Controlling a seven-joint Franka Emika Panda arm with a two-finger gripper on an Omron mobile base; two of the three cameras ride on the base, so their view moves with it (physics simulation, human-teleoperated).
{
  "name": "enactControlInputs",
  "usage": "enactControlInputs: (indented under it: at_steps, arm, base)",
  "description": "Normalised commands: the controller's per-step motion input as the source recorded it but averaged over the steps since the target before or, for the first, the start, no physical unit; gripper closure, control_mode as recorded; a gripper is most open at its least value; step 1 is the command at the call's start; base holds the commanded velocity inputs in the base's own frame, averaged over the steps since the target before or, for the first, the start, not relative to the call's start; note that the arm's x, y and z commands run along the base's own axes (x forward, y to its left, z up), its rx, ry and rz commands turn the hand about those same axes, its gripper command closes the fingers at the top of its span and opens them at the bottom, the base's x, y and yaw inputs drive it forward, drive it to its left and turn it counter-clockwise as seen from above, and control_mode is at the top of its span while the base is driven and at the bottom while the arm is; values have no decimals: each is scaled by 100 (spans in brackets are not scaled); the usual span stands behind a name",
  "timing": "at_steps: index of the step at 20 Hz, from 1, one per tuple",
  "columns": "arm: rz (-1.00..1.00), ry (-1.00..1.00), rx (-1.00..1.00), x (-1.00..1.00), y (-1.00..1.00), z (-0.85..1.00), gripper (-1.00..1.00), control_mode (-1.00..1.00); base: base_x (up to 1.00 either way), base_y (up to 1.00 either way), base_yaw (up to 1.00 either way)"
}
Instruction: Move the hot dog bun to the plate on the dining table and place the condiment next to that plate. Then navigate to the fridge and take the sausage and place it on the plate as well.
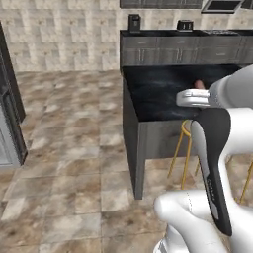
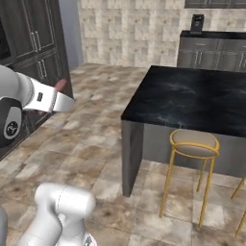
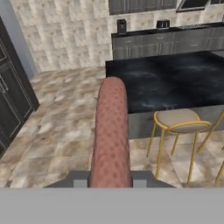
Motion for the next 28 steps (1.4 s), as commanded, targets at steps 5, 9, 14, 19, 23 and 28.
enactControlInputs:
  at_steps: [5, 9, 14, 19, 23, 28]
  arm:
    - [0, 0, 0, 0, 0, 0, 100, 100]
    - [0, 0, 0, 0, 0, 0, 100, 100]
    - [0, 0, 0, 0, 0, 0, 100, 100]
    - [0, 0, 0, 0, 0, 0, 100, 100]
    - [0, 0, 0, 0, 0, 0, 100, 100]
    - [0, 0, 0, 0, 0, 0, 100, 100]
  base:
    - [40, -100, -9]
    - [41, -100, -9]
    - [38, -100, -10]
    - [41, -100, -12]
    - [41, -100, -12]
    - [42, -100, -11]
